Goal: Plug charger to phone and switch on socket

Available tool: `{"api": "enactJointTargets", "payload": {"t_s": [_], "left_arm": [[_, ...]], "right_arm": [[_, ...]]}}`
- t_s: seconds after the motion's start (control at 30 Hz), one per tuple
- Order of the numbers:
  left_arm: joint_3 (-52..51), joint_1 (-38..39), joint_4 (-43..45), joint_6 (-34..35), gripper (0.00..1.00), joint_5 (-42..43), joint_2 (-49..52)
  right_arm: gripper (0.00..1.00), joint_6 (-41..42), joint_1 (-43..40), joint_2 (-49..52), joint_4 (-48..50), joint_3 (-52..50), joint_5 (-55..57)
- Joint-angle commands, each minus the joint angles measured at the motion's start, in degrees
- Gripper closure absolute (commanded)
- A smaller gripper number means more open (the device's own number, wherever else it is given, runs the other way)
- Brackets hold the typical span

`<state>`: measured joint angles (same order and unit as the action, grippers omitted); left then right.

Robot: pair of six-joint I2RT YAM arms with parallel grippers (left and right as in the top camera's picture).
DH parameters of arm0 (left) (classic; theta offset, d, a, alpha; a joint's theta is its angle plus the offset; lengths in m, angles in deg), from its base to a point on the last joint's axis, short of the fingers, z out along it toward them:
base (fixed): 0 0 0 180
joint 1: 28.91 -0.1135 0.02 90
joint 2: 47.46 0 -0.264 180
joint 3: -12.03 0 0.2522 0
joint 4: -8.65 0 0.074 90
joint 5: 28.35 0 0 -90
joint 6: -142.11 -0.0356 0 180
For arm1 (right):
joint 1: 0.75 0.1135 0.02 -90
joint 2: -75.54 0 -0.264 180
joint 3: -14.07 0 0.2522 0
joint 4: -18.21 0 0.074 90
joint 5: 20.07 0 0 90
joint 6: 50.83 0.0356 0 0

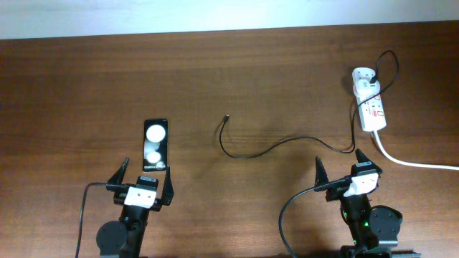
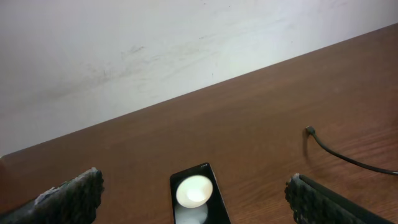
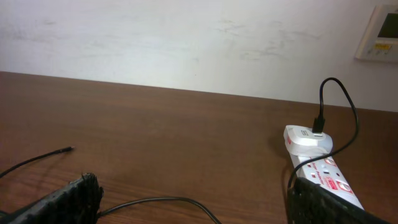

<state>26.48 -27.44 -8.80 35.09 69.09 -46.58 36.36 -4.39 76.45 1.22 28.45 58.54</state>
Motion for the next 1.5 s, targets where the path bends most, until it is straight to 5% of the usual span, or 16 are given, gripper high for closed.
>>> {"api": "enactJointTargets", "payload": {"t_s": [0.0,1.03,1.23,1.47], "left_arm": [[-0.2,-0.3,-0.3,-0.6,0.01,-0.2,-0.5],[-0.2,-0.3,0.0,-0.6,0.01,0.5,-0.5],[0.4,-0.3,0.3,0.2,0.01,8.5,-0.5],[7.4,-0.3,0.0,1.3,0.01,8.5,5.7]], "right_arm": [[0.01,0.2,0.2,-0.5,-0.5,-0.2,0.1],[0.01,0.2,0.2,-0.5,-0.5,-0.2,0.1],[0.01,0.2,0.2,-0.5,-0.5,-0.2,0.1],[0.01,0.2,0.2,-0.5,-0.5,-0.2,0.1]]}}
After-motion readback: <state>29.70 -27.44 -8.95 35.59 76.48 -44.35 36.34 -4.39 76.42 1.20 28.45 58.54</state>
